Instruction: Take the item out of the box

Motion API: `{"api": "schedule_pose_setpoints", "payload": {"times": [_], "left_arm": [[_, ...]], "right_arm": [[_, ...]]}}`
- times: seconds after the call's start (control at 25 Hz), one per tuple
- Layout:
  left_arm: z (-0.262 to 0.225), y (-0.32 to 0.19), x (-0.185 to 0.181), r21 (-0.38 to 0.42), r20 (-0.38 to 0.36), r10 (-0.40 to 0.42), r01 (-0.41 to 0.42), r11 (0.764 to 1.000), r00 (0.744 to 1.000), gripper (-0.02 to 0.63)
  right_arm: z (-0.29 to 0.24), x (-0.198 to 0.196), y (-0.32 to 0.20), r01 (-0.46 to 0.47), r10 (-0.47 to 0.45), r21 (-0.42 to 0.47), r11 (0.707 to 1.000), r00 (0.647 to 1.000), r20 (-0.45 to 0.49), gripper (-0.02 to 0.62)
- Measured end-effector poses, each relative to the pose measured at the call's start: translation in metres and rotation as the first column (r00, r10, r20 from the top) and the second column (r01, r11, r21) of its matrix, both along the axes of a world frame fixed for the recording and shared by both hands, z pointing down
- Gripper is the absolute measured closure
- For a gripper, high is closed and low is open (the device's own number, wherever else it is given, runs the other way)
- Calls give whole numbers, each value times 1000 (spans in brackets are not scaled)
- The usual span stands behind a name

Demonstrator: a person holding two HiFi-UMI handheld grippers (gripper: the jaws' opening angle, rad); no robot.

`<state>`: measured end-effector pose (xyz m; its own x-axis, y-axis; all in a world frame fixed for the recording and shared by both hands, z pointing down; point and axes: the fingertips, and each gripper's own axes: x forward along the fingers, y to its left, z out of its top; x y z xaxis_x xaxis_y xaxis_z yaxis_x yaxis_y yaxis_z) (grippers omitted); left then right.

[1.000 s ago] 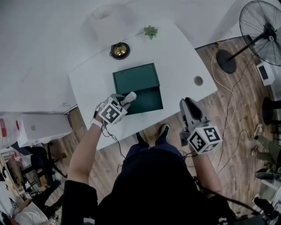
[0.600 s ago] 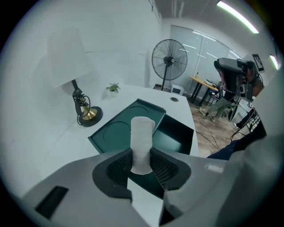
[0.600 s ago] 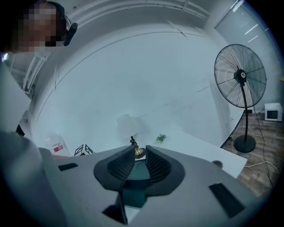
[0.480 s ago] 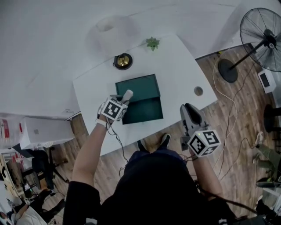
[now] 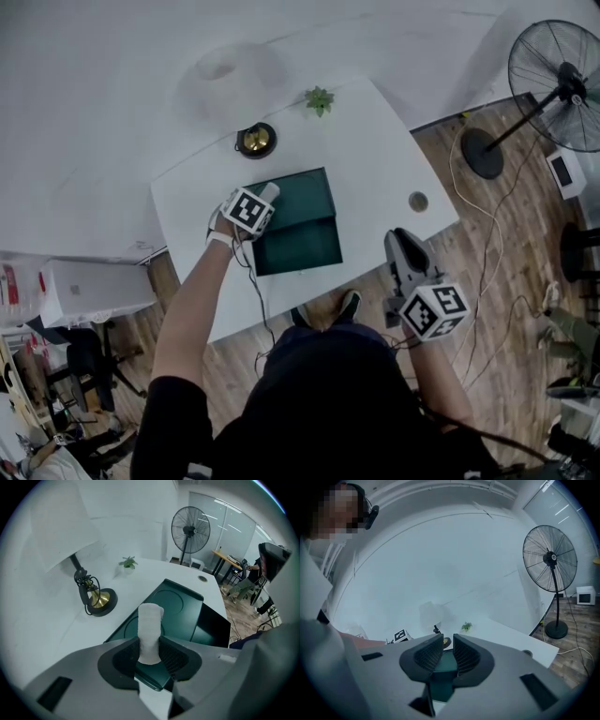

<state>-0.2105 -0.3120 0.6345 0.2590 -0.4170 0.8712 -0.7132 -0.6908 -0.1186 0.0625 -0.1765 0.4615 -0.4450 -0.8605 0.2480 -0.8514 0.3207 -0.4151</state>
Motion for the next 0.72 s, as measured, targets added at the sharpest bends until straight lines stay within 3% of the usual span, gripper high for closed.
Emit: {"api": "schedule_pose_setpoints", "payload": {"times": [0.2,0.32,0.52,0.64,0.72], "left_arm": [[19,4,5,-57,23,2,0,998,1000,455],[9,-1,3,-18,26,-24,25,1000,999,395],[-21,6,-9,54,1,-79,78,995,997,374],[-54,15,-9,129,-140,-140,158,979,980,379],[-83,22,-3,171,-281,-167,220,960,945,385]], "right_arm": [[6,7,1,-23,23,-12,1000,1000,-3,528],[7,11,-1,-31,31,-18,999,1000,-3,528],[8,8,-6,-20,20,-16,1000,1000,-4,528],[5,6,-11,-12,12,-7,1000,1000,-13,528],[-2,6,-15,-9,10,13,1000,999,-36,528]]}}
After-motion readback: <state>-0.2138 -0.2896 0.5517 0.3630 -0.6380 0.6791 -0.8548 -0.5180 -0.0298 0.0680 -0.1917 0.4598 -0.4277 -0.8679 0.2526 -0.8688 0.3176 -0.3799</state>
